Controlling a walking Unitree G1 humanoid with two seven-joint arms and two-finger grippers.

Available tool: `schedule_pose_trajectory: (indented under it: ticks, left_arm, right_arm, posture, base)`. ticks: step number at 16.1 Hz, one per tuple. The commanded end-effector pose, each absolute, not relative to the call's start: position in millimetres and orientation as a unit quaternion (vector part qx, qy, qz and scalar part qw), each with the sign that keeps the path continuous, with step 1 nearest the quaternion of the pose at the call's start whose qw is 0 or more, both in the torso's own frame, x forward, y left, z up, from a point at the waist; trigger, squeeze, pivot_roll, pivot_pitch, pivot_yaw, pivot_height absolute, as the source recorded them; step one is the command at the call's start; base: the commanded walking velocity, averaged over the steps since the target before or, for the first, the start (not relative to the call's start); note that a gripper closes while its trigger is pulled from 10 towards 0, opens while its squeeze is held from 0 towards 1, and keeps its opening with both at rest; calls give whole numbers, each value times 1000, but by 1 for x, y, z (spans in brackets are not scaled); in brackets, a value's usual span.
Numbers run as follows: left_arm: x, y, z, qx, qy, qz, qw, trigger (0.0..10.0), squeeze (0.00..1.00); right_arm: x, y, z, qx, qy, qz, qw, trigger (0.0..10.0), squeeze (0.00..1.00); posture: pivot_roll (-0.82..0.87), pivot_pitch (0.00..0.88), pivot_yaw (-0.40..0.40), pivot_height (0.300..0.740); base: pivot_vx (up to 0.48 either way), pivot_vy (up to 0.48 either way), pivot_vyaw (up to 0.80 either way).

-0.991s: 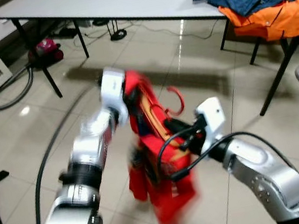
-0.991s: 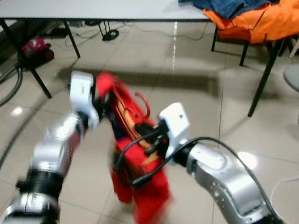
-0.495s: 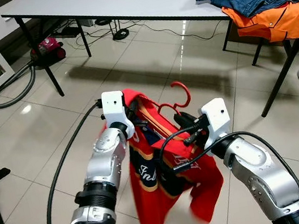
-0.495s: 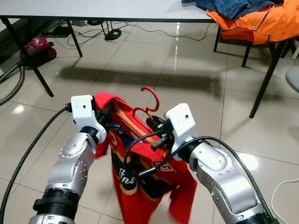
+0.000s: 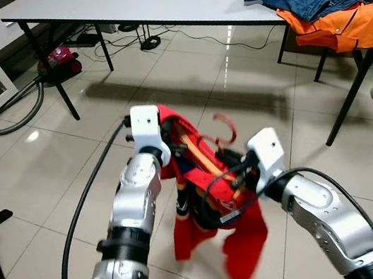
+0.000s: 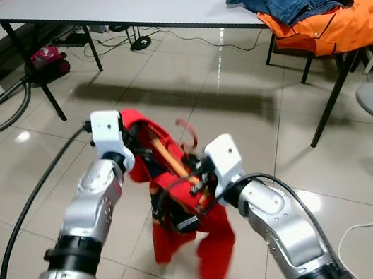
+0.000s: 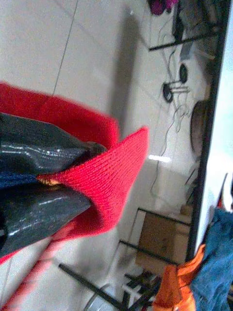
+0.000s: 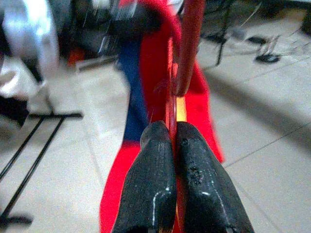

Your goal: Hang hanger

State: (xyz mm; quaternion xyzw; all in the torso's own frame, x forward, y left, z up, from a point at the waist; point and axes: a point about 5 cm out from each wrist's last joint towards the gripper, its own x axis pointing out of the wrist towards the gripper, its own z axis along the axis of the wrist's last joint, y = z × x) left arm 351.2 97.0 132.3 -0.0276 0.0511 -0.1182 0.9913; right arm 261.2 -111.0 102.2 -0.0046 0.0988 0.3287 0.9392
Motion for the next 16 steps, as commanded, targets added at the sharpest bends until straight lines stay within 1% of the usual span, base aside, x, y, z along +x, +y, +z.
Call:
schedule_pose_trajectory:
  ticks: [1, 3, 6, 8, 10, 11, 13, 14, 15, 16]
  left_arm:
    - [357, 98, 152, -24, 17, -110, 993, 10000, 0]
    - [358, 97, 154, -21, 16, -109, 994, 10000, 0]
    - [359, 96, 149, -9, 24, -108, 994, 10000, 0]
    - [355, 95, 129, 10, 59, -195, 979, 10000, 0]
    - [349, 100, 120, 29, 69, -253, 965, 10000, 0]
    - [348, 105, 122, 26, 67, -276, 958, 10000, 0]
    - [352, 114, 128, 25, 63, -290, 955, 10000, 0]
    - [355, 120, 130, 26, 62, -291, 954, 10000, 0]
    - [357, 127, 130, 28, 68, -306, 949, 10000, 0]
    - [354, 129, 129, 36, 73, -347, 934, 10000, 0]
  right_arm:
    - [258, -110, 101, -13, 108, 341, 934, 0, 0]
    - [256, -110, 101, -15, 108, 347, 931, 0, 0]
    - [252, -105, 109, 19, 101, 372, 922, 0, 0]
    - [246, -114, 112, 5, 109, 414, 904, 0, 0]
    - [245, -124, 119, 10, 114, 432, 895, 0, 0]
    - [245, -131, 124, 15, 117, 444, 888, 0, 0]
    - [243, -138, 131, 24, 121, 462, 878, 0, 0]
    - [239, -140, 135, 33, 125, 479, 868, 0, 0]
    - [232, -143, 140, 43, 132, 506, 851, 0, 0]
    - [222, -146, 144, 45, 146, 540, 828, 0, 0]
  posture:
    - [-52, 0, 14, 740]
    - [-53, 0, 14, 740]
    - [-53, 0, 13, 740]
    - [-56, 0, 12, 740]
    - [-53, 0, 13, 740]
    - [-52, 0, 13, 740]
    - [-50, 0, 11, 740]
    - [-46, 1, 11, 740]
    - [-46, 3, 12, 740]
    - [-46, 4, 13, 740]
  base:
    - [0, 0, 0]
    - [0, 0, 0]
    - [0, 0, 0]
    - [0, 0, 0]
    - [0, 0, 0]
    - [0, 0, 0]
    - [0, 0, 0]
    - [0, 0, 0]
    - [0, 0, 0]
    - [0, 0, 0]
